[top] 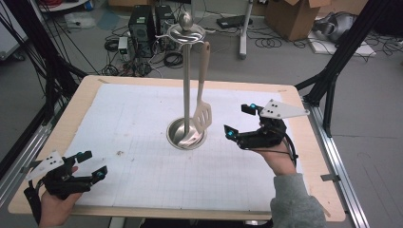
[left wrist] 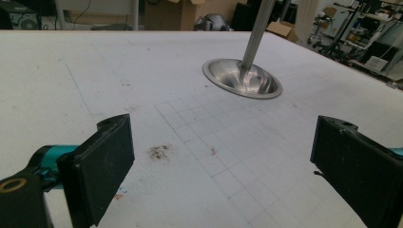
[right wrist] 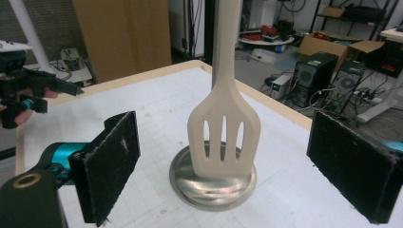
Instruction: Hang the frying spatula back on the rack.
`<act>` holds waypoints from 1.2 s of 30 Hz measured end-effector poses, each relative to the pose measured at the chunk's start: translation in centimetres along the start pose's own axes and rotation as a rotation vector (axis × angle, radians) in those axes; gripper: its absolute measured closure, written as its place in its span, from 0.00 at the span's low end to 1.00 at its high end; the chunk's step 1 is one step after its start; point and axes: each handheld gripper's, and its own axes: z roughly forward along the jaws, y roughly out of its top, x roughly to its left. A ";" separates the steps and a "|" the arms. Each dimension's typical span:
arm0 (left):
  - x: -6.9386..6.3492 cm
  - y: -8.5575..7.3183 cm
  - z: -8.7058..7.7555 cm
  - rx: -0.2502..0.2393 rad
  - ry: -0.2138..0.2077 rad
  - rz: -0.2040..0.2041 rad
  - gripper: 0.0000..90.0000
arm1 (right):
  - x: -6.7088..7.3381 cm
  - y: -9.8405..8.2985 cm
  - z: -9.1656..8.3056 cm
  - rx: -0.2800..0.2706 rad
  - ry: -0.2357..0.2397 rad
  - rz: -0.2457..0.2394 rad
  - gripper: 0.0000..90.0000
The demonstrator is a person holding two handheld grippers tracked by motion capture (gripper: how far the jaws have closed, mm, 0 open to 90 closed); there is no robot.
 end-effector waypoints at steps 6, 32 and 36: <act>0.0 0.0 0.3 0.001 -0.004 0.002 0.09 | 0.2 -1.3 -1.1 -0.008 -0.015 0.000 0.11; 0.1 0.1 0.9 0.007 -0.006 -0.003 0.09 | 2.0 -7.1 -4.4 0.031 -0.088 -0.027 0.11; 0.4 0.1 0.5 -0.006 0.002 -0.013 0.09 | 1.8 -8.0 -5.3 0.020 -0.110 -0.009 0.11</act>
